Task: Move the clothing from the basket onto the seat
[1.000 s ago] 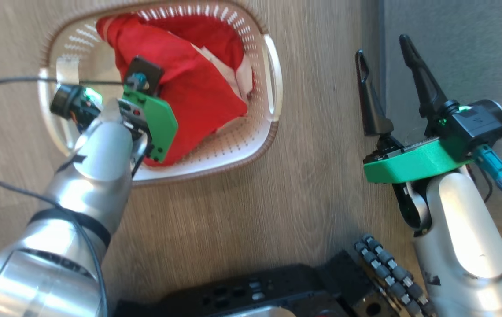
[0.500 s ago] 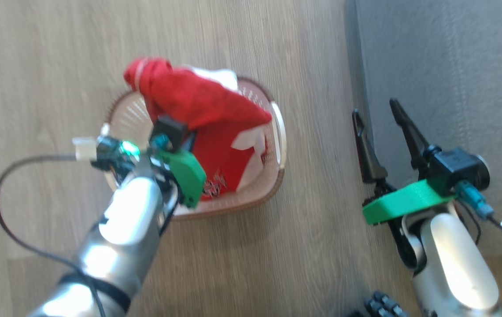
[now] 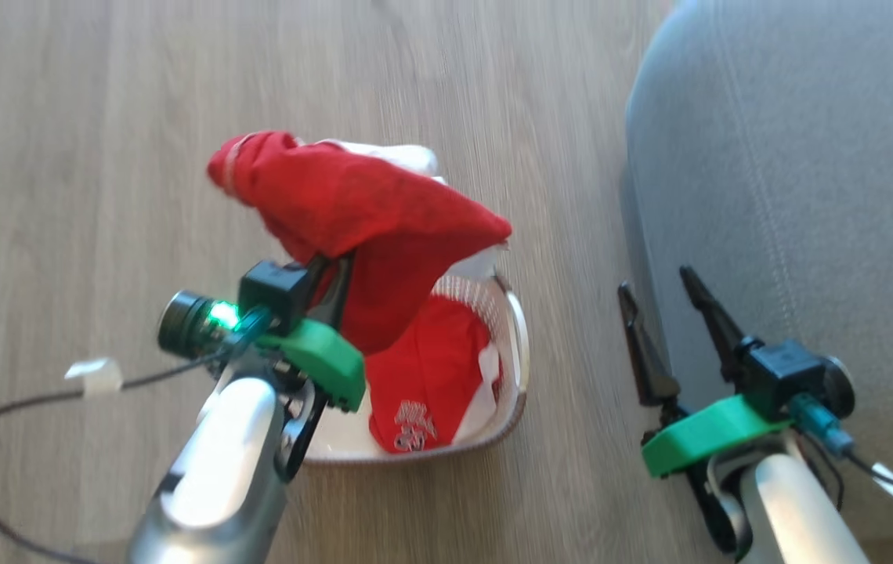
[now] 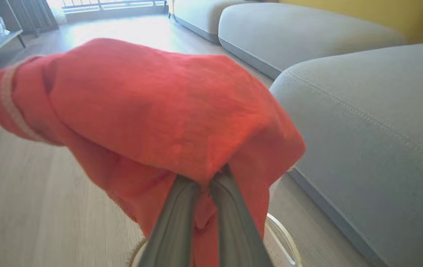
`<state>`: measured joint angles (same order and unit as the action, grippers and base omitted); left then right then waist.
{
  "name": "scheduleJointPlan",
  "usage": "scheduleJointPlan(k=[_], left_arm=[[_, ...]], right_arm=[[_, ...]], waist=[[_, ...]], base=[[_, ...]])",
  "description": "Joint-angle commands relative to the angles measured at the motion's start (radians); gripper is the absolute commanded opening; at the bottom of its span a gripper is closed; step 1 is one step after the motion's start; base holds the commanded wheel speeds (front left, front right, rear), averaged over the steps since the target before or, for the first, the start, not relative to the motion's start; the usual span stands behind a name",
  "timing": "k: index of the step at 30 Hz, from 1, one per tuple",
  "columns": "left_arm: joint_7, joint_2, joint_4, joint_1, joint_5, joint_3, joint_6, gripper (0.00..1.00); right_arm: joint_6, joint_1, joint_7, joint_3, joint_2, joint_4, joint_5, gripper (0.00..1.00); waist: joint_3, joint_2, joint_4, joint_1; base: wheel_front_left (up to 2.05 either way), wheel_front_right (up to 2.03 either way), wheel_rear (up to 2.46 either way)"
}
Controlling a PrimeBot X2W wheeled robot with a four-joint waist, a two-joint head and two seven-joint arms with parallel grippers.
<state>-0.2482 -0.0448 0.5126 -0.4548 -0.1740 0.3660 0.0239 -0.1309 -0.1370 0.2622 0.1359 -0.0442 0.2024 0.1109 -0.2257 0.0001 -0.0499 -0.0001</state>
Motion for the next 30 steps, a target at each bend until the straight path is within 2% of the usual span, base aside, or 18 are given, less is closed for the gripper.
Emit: scheduleJointPlan(k=[1, 5, 8, 13, 22, 26, 30], left_arm=[[-0.013, -0.014, -0.069, 0.009, 0.015, -0.050, 0.000, 0.00], [-0.013, -0.012, -0.163, 0.059, 0.061, -0.068, -0.002, 0.00], [-0.013, -0.010, -0.227, 0.085, 0.096, -0.077, -0.020, 0.00], [-0.013, -0.007, -0.323, 0.135, 0.069, -0.107, -0.041, 0.00], [-0.014, -0.006, -0.431, 0.198, 0.045, -0.093, -0.021, 0.00], [-0.014, -0.006, -0.514, 0.217, 0.027, -0.104, -0.033, 0.00], [-0.014, -0.006, -0.595, 0.221, 0.034, -0.092, -0.021, 0.00]], right_arm=[[0.000, 0.008, 0.000, 0.033, -0.006, -0.036, 0.007, 1.00], [0.000, 0.033, 0.000, 0.034, -0.006, -0.051, 0.024, 1.00], [0.000, 0.048, 0.000, 0.045, -0.006, -0.063, 0.043, 1.00], [0.000, 0.081, 0.000, 0.039, -0.006, -0.079, 0.061, 1.00], [0.000, 0.098, 0.000, 0.048, -0.022, -0.103, 0.074, 1.00], [0.000, 0.103, 0.000, 0.043, -0.027, -0.107, 0.080, 1.00], [0.000, 0.105, 0.000, 0.037, -0.027, -0.110, 0.080, 1.00]], waist=[[0.083, -0.0001, 0.013, 0.0001], [0.138, -0.0001, 0.011, 0.0001], [0.170, -0.0001, 0.013, 0.0001], [0.207, -0.0001, 0.018, 0.0001], [0.234, -0.0001, 0.017, 0.0001], [0.244, -0.0001, 0.016, 0.0001], [0.245, -0.0001, 0.015, 0.0001]], base=[[0.00, 0.00, 0.00], [0.00, 0.00, 0.00], [0.00, 0.00, 0.00], [0.00, 0.00, 0.00], [0.00, 0.00, 0.00], [0.00, 0.00, 0.00], [0.00, 0.00, 0.00]])
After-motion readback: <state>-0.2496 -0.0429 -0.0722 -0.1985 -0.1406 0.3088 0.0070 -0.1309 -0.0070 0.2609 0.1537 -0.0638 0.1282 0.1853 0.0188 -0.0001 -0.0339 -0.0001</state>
